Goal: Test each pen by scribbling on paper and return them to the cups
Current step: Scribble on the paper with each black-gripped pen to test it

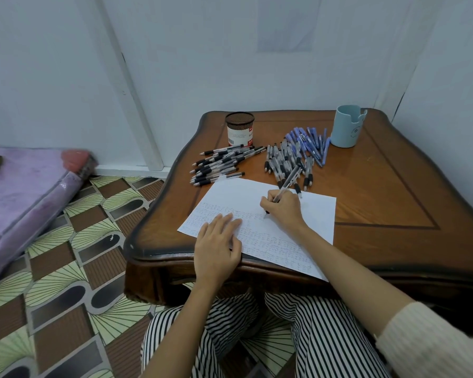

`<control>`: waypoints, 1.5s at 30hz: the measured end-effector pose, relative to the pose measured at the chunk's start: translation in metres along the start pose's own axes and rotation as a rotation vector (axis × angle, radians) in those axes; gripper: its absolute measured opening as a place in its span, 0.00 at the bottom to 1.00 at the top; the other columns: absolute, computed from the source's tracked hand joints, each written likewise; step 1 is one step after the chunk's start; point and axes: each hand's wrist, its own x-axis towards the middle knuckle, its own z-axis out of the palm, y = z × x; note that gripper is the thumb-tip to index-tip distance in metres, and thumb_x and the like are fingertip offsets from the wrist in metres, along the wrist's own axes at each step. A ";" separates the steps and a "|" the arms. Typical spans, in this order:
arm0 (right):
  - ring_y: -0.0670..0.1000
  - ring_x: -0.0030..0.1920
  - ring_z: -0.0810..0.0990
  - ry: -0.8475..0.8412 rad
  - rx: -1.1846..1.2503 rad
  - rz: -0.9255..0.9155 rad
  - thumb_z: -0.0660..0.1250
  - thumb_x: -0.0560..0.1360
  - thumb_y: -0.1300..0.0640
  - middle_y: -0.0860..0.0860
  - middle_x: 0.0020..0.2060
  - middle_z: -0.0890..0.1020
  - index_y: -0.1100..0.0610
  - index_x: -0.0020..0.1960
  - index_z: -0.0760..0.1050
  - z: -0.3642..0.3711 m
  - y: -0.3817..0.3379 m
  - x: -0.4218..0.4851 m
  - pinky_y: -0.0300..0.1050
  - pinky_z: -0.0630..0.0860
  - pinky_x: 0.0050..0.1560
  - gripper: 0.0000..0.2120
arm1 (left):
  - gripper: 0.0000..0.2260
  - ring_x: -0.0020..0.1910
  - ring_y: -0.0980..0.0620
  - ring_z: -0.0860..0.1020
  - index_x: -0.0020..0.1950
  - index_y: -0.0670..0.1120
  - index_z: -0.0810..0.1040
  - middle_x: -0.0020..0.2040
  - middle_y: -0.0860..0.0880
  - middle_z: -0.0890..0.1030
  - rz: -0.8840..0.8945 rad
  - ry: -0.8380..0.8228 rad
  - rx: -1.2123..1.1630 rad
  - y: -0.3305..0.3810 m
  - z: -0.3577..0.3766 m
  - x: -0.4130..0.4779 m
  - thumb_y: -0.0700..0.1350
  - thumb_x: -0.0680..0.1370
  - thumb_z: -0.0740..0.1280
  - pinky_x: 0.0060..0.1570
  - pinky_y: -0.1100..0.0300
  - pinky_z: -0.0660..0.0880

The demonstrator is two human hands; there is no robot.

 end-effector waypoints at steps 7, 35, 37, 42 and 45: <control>0.43 0.25 0.57 0.009 0.019 0.023 0.65 0.68 0.68 0.44 0.17 0.59 0.52 0.23 0.56 0.001 -0.003 -0.001 0.42 0.60 0.37 0.24 | 0.21 0.65 0.49 0.73 0.61 0.49 0.79 0.63 0.50 0.78 0.002 0.002 -0.001 -0.001 0.001 0.000 0.49 0.74 0.53 0.65 0.49 0.68; 0.43 0.33 0.71 0.047 0.228 0.219 0.65 0.77 0.54 0.49 0.35 0.73 0.52 0.58 0.67 -0.014 -0.009 -0.001 0.27 0.67 0.30 0.11 | 0.20 0.64 0.49 0.74 0.60 0.49 0.79 0.61 0.51 0.79 0.001 -0.004 -0.010 0.000 -0.001 -0.001 0.48 0.74 0.54 0.63 0.49 0.70; 0.43 0.31 0.72 0.032 0.247 0.246 0.65 0.77 0.54 0.52 0.35 0.75 0.53 0.68 0.64 -0.015 -0.007 0.001 0.29 0.68 0.32 0.21 | 0.19 0.64 0.49 0.75 0.59 0.49 0.79 0.61 0.51 0.79 0.004 -0.004 -0.005 0.001 -0.001 0.000 0.48 0.74 0.55 0.63 0.49 0.70; 0.40 0.21 0.68 0.058 0.320 0.222 0.56 0.82 0.56 0.50 0.23 0.69 0.55 0.55 0.72 -0.014 -0.004 0.001 0.37 0.65 0.29 0.07 | 0.20 0.64 0.50 0.75 0.60 0.49 0.80 0.61 0.51 0.79 0.009 -0.008 -0.003 0.000 -0.002 0.000 0.48 0.74 0.54 0.62 0.49 0.71; 0.42 0.21 0.66 0.085 0.349 0.235 0.53 0.83 0.58 0.51 0.24 0.68 0.47 0.51 0.70 -0.014 -0.004 0.001 0.38 0.65 0.27 0.10 | 0.20 0.64 0.50 0.75 0.60 0.49 0.79 0.61 0.51 0.79 0.008 -0.013 -0.004 0.001 -0.002 0.000 0.48 0.74 0.54 0.62 0.49 0.71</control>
